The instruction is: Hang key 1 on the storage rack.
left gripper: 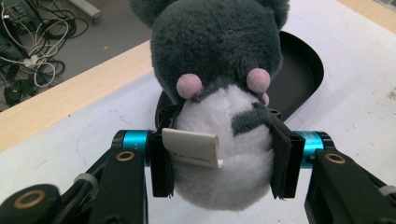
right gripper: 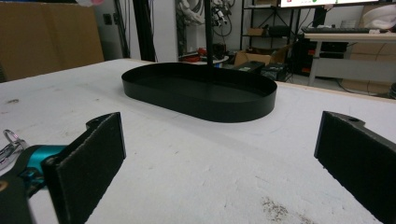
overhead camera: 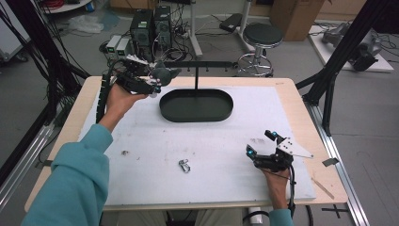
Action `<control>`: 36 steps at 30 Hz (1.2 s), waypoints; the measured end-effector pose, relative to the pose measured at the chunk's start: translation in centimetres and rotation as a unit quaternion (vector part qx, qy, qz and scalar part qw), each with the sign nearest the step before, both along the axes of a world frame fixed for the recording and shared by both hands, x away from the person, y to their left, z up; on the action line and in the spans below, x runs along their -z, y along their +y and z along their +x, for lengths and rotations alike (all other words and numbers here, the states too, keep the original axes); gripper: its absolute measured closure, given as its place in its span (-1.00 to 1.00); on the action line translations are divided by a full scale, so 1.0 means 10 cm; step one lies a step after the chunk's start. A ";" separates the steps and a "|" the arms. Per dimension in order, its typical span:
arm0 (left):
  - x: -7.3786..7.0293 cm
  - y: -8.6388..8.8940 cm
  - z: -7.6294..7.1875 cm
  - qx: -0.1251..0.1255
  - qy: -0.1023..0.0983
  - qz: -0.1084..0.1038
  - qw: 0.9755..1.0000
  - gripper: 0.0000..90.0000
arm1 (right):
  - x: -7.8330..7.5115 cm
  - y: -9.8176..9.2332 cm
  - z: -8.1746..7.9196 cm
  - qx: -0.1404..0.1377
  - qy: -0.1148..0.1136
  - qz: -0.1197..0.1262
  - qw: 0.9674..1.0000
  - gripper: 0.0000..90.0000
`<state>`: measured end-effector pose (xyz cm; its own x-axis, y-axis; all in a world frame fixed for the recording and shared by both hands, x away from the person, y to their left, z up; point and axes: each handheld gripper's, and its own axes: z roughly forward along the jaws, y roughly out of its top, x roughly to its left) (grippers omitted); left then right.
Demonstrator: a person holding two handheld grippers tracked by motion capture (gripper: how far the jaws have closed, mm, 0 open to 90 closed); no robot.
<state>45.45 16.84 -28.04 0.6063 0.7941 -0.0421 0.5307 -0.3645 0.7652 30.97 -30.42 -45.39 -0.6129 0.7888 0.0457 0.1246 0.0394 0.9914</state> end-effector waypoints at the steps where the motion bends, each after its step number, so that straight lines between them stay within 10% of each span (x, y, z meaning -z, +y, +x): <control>1: 0.00 0.00 0.00 0.000 0.001 -0.001 1.000 0.16 | 0.00 0.00 0.00 -0.001 0.000 0.000 1.000 -0.97; 36: -0.12 0.02 0.00 -0.010 -0.010 -0.005 1.000 0.16 | 0.00 0.00 0.00 0.001 -0.001 -0.001 1.000 -0.97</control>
